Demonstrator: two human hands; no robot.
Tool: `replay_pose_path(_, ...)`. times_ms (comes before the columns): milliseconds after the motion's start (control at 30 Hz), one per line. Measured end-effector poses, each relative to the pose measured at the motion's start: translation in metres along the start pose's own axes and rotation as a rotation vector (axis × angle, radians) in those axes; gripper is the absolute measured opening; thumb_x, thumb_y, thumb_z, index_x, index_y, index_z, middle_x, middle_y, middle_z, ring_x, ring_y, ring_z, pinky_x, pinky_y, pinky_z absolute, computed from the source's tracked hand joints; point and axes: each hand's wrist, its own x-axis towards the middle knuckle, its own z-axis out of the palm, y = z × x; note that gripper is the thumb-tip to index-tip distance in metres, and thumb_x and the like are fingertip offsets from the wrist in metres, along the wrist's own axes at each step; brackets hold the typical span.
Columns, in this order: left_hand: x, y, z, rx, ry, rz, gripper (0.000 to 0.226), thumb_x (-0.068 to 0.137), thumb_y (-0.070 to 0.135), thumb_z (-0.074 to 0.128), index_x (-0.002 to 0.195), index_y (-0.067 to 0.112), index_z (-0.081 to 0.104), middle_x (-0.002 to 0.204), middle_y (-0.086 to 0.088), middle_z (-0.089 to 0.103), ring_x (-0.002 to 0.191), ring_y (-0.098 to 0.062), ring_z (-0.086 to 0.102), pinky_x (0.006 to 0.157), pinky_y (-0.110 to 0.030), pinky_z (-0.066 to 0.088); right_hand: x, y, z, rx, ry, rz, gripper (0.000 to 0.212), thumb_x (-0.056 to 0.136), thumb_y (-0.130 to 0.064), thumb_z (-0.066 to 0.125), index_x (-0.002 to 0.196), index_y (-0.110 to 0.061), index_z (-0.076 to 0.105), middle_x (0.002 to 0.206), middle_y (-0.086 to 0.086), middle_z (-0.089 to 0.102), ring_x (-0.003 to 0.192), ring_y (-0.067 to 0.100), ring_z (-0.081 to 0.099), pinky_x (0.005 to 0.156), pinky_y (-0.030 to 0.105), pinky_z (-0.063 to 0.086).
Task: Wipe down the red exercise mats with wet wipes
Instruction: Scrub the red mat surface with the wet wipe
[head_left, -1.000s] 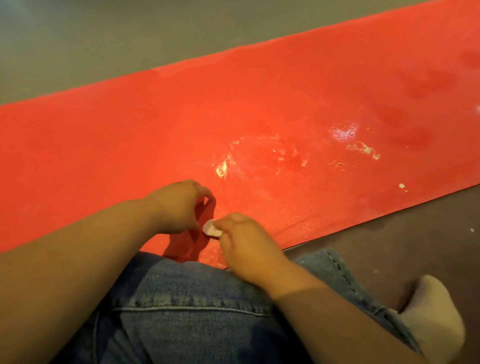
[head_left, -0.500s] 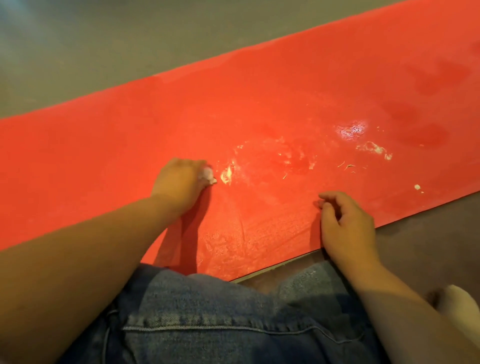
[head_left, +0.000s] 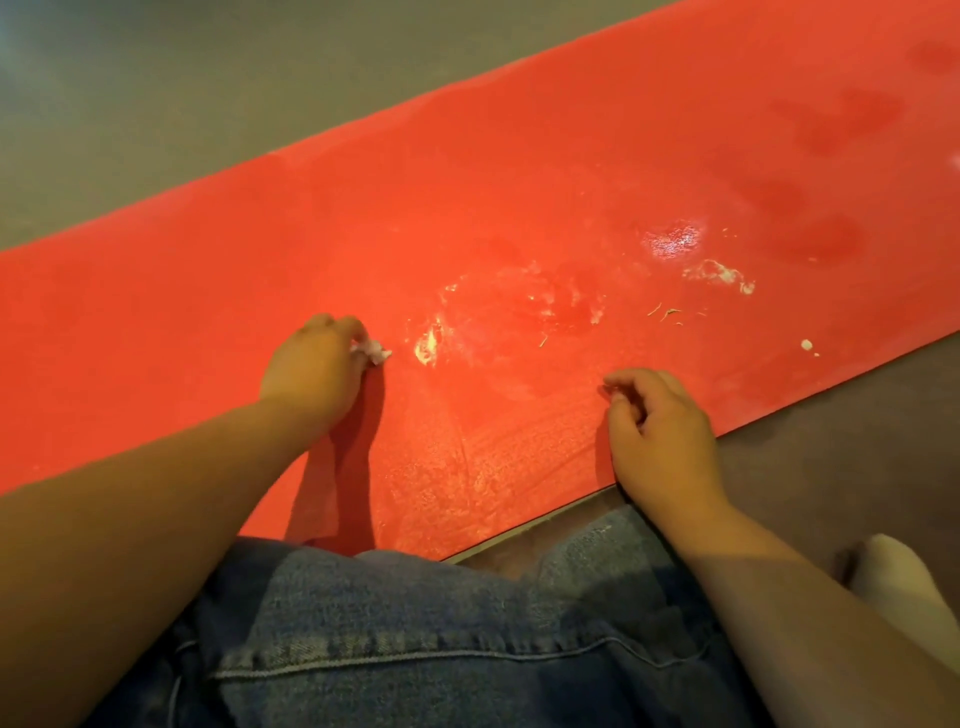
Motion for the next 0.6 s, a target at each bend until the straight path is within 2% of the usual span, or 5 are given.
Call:
replay_pose_path(100,-0.011,0.01,0.005,-0.082,-0.016,-0.039,0.014,0.09,0.015,0.056,0.094,0.017,0.069,0.1,-0.01,0.057,0.094,-0.033,0.058,0.077,-0.035,0.043,0.0,-0.001,0.001,0.008,-0.004,0.003,0.024,0.091,-0.008,0.048,0.108,-0.016,0.064,0.103,-0.002,0.059,0.089,0.014,0.055,0.077,0.028,0.044)
replay_pose_path(200,-0.035,0.021,0.006,-0.066,-0.203,0.293,0.015,0.092,0.026,0.059,0.093,0.019,0.072,0.099,-0.002,0.06,0.092,-0.026,0.06,0.077,-0.033,0.046,0.0,0.0,0.001,0.005,0.0,0.002,0.025,0.09,-0.007,0.049,0.108,-0.015,0.064,0.103,-0.002,0.06,0.088,0.013,0.055,0.076,0.028,0.044)
replay_pose_path(267,-0.035,0.015,0.002,-0.092,-0.209,0.368,0.012,0.091,0.025,0.06,0.092,0.022,0.071,0.099,0.001,0.061,0.093,-0.024,0.06,0.077,-0.029,0.044,0.0,-0.001,0.001,0.009,-0.003,0.005,0.025,0.091,-0.007,0.049,0.108,-0.016,0.064,0.103,-0.002,0.06,0.087,0.012,0.054,0.076,0.027,0.044)
replay_pose_path(433,0.026,0.0,-0.003,-0.305,0.182,-0.172,0.015,0.088,0.02,0.062,0.098,0.015,0.072,0.096,-0.009,0.069,0.093,-0.031,0.062,0.067,-0.027,0.035,-0.002,0.0,0.0,0.009,-0.022,0.006,0.024,0.091,-0.009,0.049,0.109,-0.017,0.063,0.104,-0.004,0.058,0.089,0.012,0.055,0.077,0.027,0.046)
replay_pose_path(600,0.021,0.031,0.028,-0.506,0.101,-0.182,0.011,0.091,0.02,0.06,0.094,0.023,0.07,0.091,0.004,0.069,0.086,-0.018,0.059,0.066,-0.021,0.031,-0.001,0.001,0.005,-0.02,-0.012,0.003,0.026,0.089,-0.008,0.049,0.106,-0.019,0.065,0.099,-0.008,0.056,0.086,0.008,0.053,0.074,0.022,0.039)
